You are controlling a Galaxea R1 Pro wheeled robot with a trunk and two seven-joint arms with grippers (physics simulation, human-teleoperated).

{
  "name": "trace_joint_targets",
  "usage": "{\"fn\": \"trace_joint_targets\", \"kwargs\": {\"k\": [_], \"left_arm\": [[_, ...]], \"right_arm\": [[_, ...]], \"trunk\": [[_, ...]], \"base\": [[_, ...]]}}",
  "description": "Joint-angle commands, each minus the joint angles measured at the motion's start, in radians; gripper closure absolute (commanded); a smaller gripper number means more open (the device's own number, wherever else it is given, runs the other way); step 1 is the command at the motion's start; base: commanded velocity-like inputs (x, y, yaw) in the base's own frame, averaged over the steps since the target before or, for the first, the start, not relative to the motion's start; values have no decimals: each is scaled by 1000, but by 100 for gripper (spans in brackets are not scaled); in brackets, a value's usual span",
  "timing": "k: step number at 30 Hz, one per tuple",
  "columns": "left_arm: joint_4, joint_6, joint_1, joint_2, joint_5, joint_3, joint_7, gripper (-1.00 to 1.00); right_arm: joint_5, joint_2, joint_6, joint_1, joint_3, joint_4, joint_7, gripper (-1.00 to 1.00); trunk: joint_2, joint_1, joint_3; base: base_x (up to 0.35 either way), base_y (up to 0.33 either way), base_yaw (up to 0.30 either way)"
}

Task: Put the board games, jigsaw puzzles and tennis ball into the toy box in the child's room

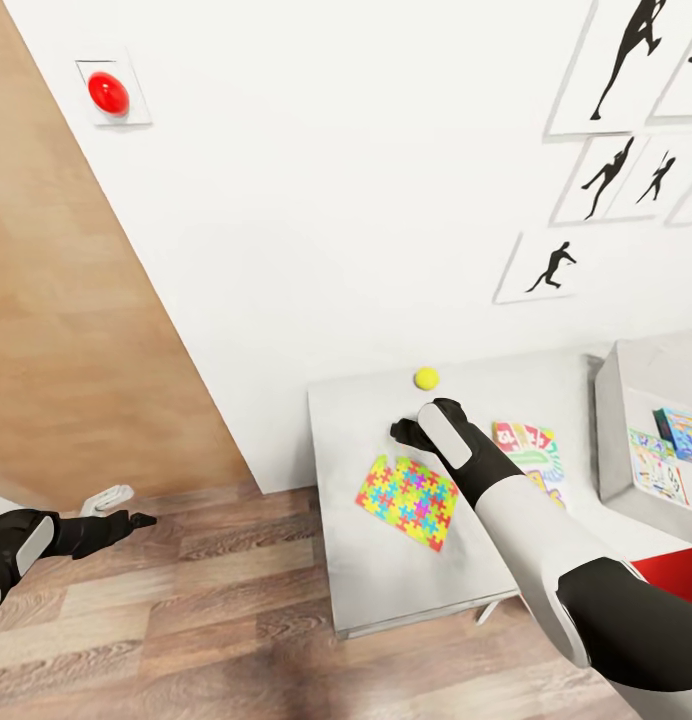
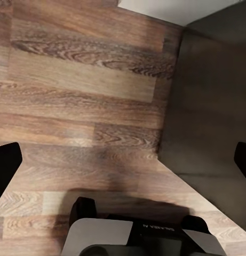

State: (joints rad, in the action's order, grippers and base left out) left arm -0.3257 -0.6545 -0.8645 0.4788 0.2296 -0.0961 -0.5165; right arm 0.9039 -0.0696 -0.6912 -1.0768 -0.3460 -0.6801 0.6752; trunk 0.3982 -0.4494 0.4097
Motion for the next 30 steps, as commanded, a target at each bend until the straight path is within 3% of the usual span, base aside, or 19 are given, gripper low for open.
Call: {"fn": "trace_joint_targets", "kwargs": {"k": [1, 12, 30], "left_arm": [[0, -7, -1, 0, 0, -5, -2, -100], [0, -7, -1, 0, 0, -5, -2, -100], [0, -7, -1, -7, 0, -5, -2, -100]], "right_arm": [[10, 1, -1, -1, -4, -1, 10, -100], [10, 1, -1, 0, -4, -1, 9, -100], [12, 3, -2, 0, -4, 1, 9, -100]], "trunk": [[2, -1, 2], [2, -1, 4], [2, -1, 28]], "base": [[24, 14, 0], [7, 4, 0], [-34, 0, 0]]}}
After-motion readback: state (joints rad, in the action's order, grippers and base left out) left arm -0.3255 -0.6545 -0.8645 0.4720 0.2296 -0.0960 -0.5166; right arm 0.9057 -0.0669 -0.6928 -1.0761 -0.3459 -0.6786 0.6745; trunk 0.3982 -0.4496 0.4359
